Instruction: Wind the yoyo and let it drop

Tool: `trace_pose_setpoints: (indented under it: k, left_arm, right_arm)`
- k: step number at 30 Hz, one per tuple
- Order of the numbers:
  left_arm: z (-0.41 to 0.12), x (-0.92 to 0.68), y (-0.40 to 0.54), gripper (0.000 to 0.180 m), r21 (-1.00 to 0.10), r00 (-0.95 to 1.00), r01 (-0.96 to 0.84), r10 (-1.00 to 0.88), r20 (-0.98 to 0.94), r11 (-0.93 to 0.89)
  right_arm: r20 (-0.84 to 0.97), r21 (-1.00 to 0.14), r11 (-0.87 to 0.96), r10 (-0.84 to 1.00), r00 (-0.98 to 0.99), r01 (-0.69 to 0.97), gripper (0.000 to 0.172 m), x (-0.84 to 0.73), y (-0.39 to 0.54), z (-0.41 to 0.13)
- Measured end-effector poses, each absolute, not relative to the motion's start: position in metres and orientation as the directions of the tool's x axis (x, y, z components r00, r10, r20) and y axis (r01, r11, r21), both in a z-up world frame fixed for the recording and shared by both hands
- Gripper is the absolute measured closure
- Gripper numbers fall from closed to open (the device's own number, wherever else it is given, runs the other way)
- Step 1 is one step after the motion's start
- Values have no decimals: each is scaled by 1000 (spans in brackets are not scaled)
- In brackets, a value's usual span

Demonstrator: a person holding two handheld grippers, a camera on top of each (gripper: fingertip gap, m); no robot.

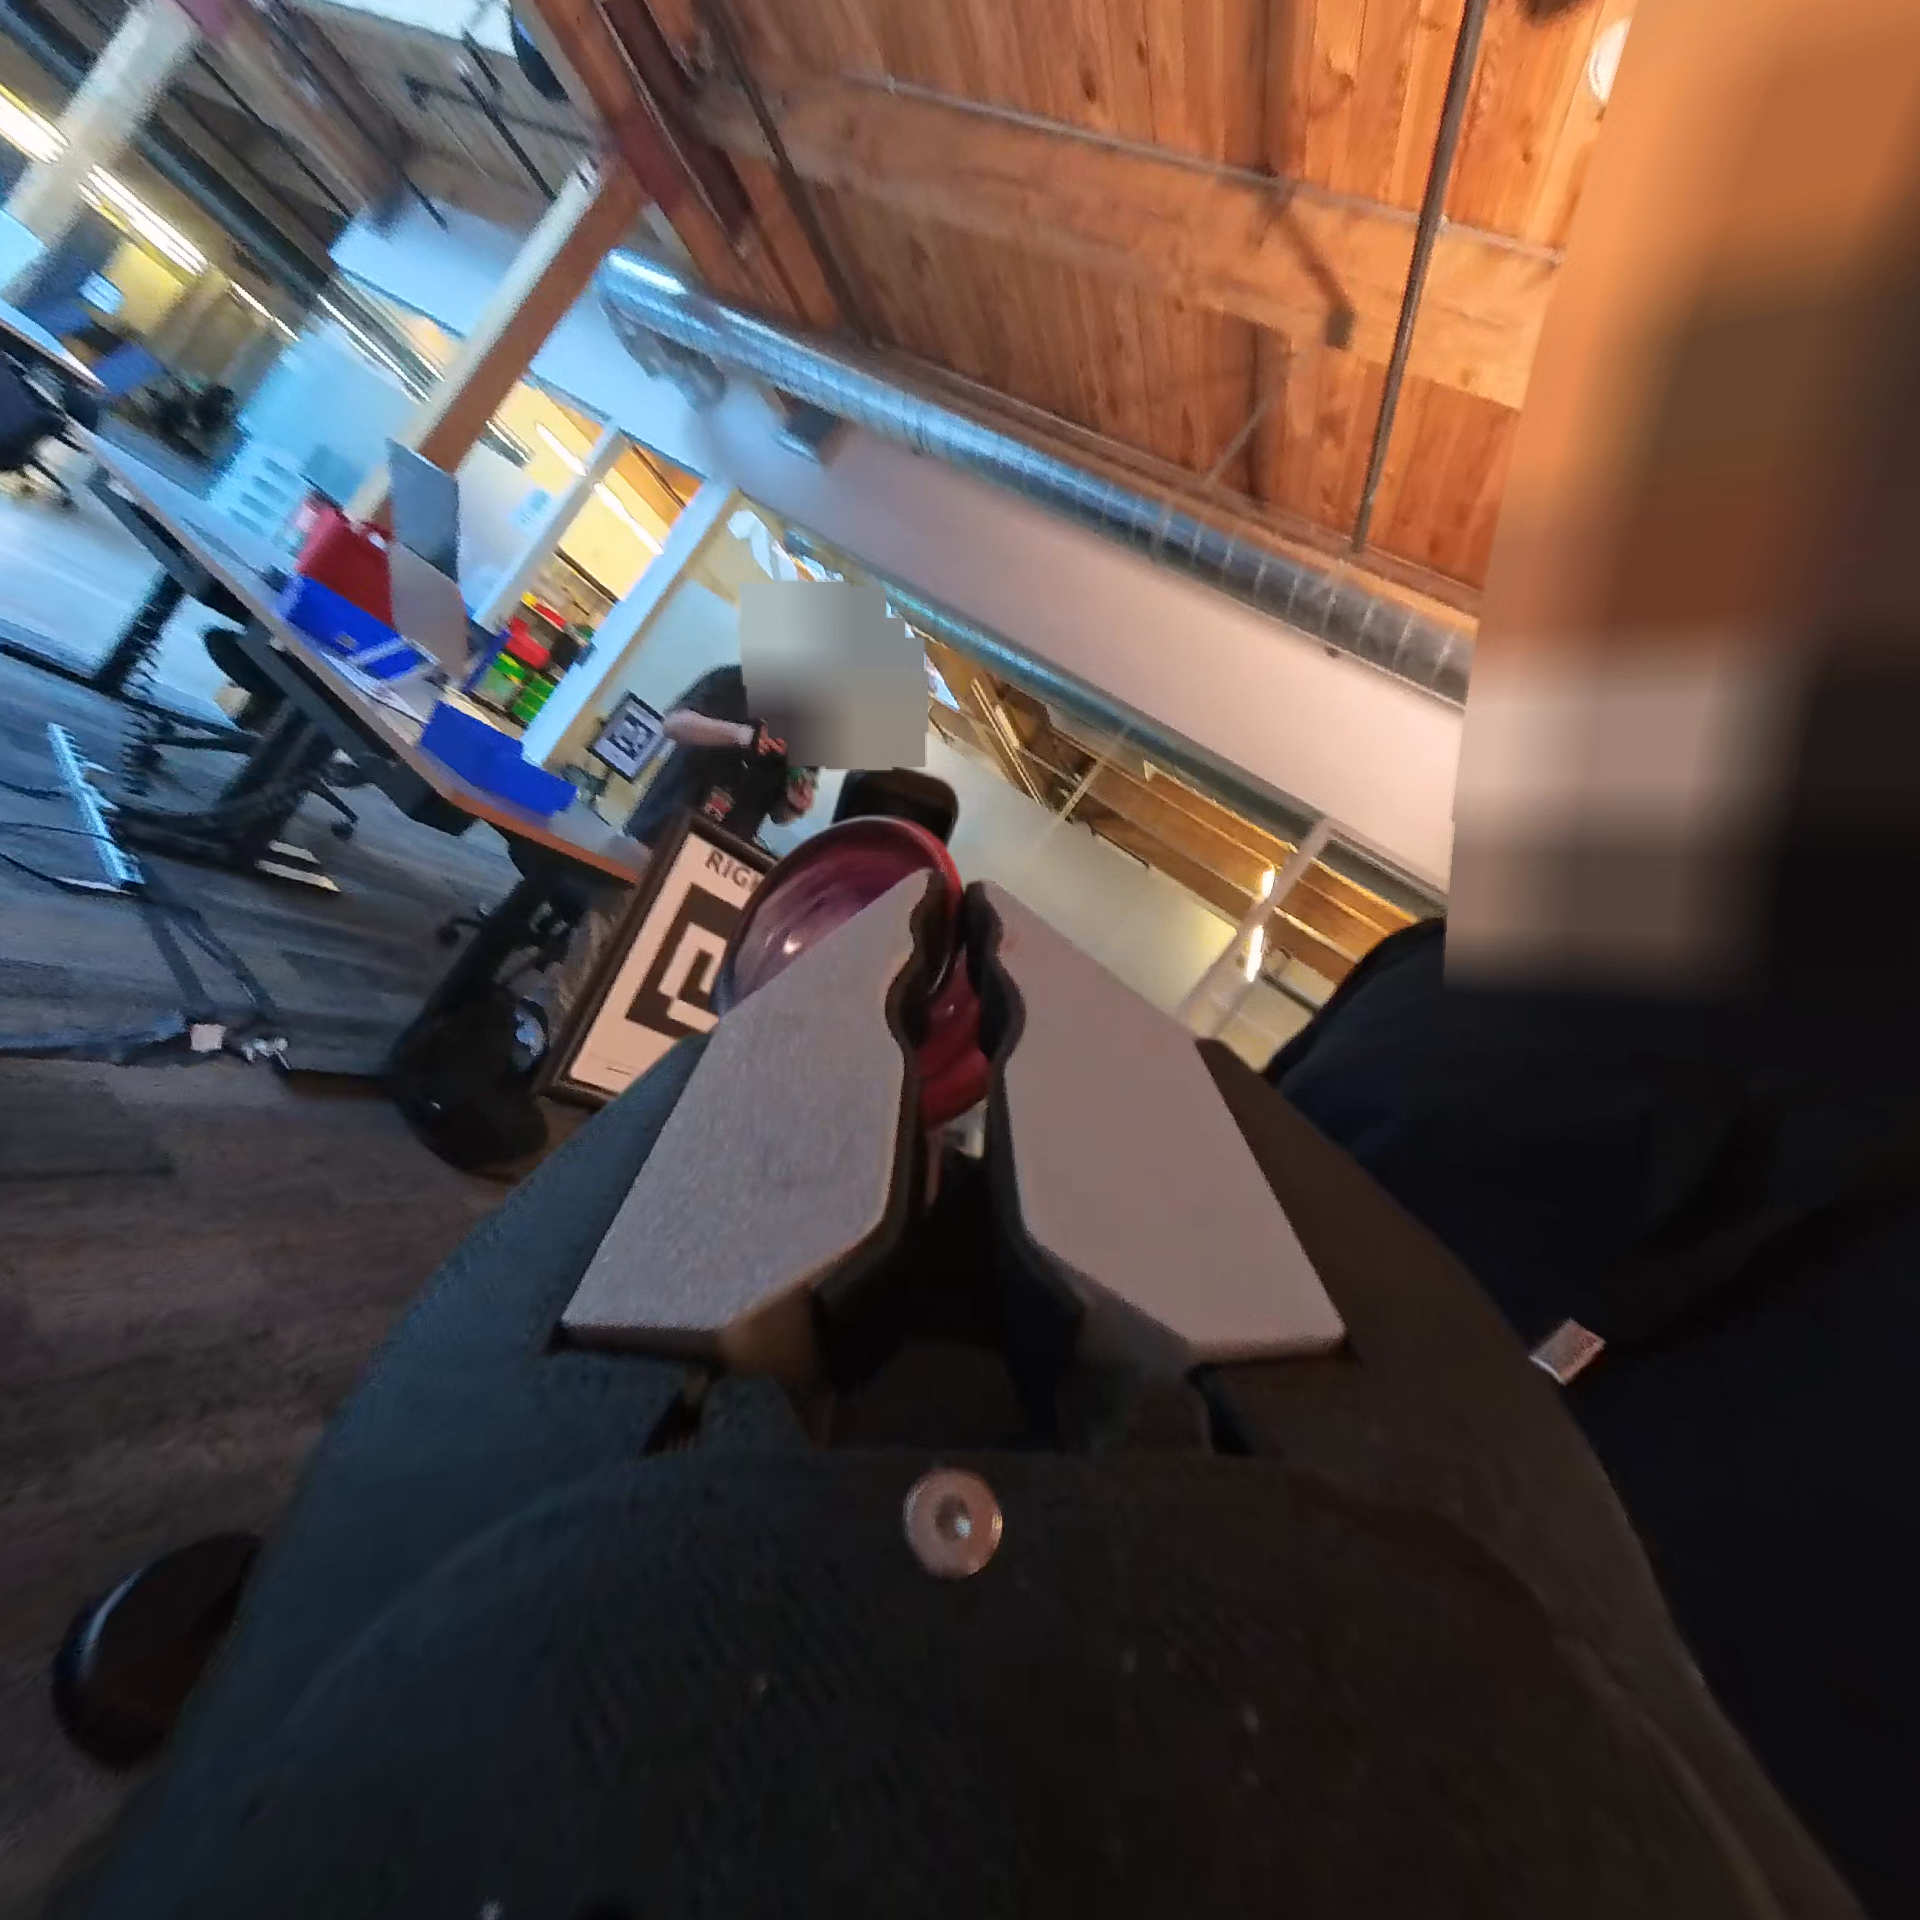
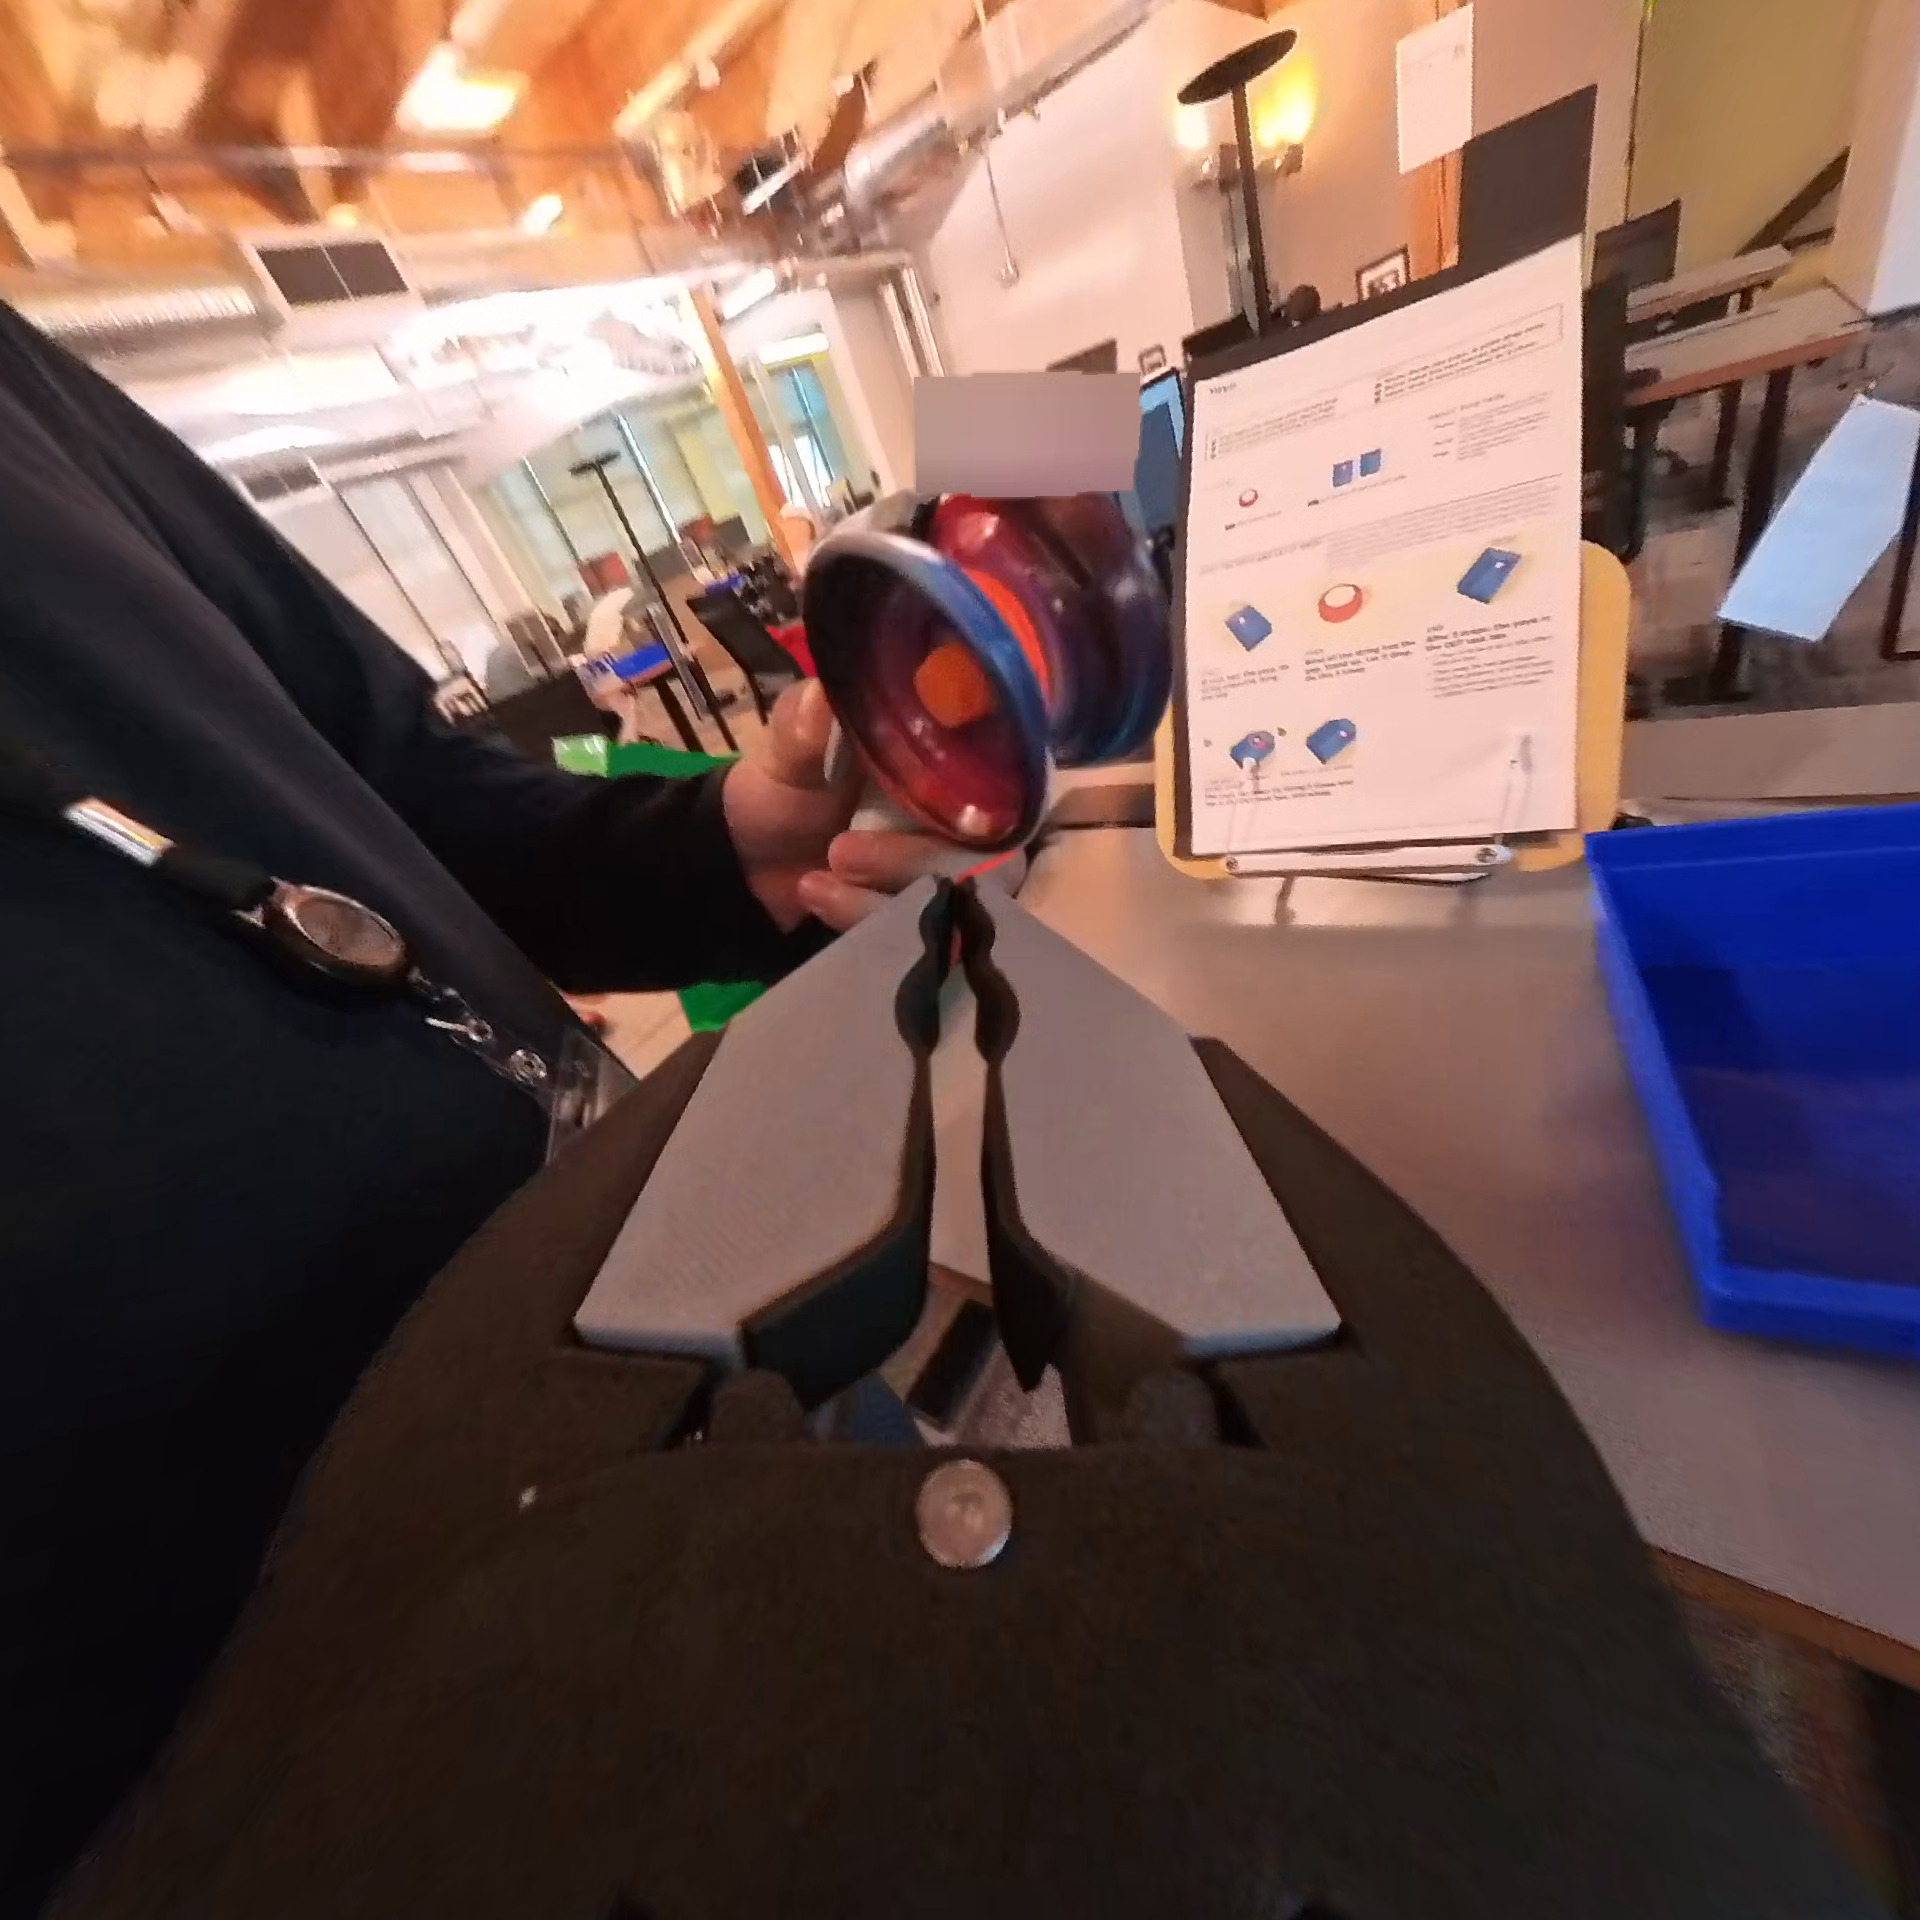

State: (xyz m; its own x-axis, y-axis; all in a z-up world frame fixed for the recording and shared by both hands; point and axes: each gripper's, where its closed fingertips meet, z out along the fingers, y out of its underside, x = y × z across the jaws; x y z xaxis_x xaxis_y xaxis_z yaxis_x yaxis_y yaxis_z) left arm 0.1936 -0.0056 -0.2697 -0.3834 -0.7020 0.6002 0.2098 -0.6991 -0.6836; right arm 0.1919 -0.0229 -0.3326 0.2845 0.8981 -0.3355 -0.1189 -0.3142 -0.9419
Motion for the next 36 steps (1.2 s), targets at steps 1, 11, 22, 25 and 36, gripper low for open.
trace_pose_setpoints:
  k: [1,11,22,25,36]
  left_arm:
    - [-270,191,-1,179,-673,-366,234,-705,607,-701]
    - [-275,175,6,180,-639,-373,296,-702,607,-710]
    - [-266,154,-7,179,-660,-450,274,-699,555,-700]
    - [-265,148,-10,180,-652,-463,273,-691,555,-707]
    - [-266,140,-11,179,-637,-457,293,-689,562,-714]
  right_arm:
    - [-361,-932,-331,889,280,-149,172,192,-21,-332]
    - [-561,-818,-467,778,284,-337,172,182,-5,-334]
    - [-524,-845,-405,757,390,-350,158,168,-10,-321]
    - [-513,-853,-397,756,407,-338,163,162,-13,-320]
    - [-486,-871,-383,765,423,-308,172,152,-20,-320]
